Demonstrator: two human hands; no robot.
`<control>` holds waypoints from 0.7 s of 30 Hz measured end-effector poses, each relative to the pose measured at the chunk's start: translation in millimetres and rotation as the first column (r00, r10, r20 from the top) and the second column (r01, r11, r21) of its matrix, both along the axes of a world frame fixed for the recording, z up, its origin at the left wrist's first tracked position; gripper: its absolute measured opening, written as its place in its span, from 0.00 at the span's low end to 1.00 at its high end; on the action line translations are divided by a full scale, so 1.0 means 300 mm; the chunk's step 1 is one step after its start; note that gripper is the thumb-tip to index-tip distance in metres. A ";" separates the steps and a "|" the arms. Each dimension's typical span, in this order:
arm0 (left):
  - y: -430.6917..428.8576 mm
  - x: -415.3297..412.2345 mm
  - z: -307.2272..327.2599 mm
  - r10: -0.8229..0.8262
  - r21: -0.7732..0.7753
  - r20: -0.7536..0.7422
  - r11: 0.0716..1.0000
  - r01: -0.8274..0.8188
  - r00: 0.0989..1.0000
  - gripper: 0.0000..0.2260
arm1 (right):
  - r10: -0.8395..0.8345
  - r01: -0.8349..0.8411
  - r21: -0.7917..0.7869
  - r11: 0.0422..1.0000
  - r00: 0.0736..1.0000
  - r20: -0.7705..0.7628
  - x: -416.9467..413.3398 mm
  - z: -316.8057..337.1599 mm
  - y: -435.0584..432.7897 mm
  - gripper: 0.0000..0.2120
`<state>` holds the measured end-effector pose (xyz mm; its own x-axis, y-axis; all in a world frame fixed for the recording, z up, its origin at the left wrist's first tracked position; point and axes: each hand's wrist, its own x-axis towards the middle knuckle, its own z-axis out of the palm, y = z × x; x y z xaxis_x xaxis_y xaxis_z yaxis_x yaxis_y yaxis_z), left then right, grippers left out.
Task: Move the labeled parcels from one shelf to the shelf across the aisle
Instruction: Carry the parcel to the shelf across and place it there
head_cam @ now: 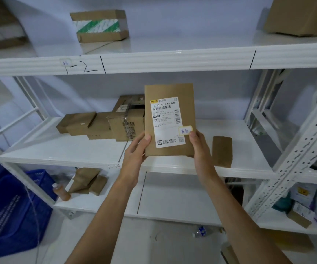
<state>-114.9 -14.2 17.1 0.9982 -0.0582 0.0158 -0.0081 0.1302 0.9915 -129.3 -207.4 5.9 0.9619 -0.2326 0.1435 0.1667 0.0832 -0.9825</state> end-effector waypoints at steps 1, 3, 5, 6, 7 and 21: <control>0.007 -0.005 0.008 0.024 -0.003 0.008 1.000 -0.024 1.000 0.33 | 0.019 -0.019 0.005 1.000 1.000 -0.002 0.005 0.009 0.008 0.22; 0.024 -0.022 0.023 0.075 -0.008 0.020 0.997 -0.075 0.997 0.33 | 0.064 -0.064 0.015 0.998 0.998 -0.004 0.014 0.026 0.030 0.25; 0.047 -0.042 0.036 0.121 0.003 0.030 0.993 -0.121 0.992 0.31 | 0.107 -0.107 0.021 0.994 0.994 -0.007 0.020 0.042 0.057 0.26; 0.061 -0.055 0.043 0.142 0.004 0.032 0.990 -0.142 0.989 0.29 | 0.124 -0.124 0.027 0.992 0.992 -0.007 0.024 0.050 0.073 0.27; 0.075 -0.067 0.049 0.162 0.002 0.031 0.987 -0.162 0.986 0.27 | 0.138 -0.138 0.030 0.990 0.990 -0.004 0.027 0.056 0.090 0.28; 0.388 -0.171 0.188 0.278 0.088 0.178 0.951 -0.296 0.944 0.20 | 0.240 -0.239 -0.025 0.971 0.967 0.082 -0.030 0.203 0.411 0.17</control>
<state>-166.3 102.3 73.6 0.9573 0.2196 0.1882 -0.1901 -0.0127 0.9817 -138.2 -84.2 66.8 0.9736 0.0061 0.2280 0.2258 0.1159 -0.9673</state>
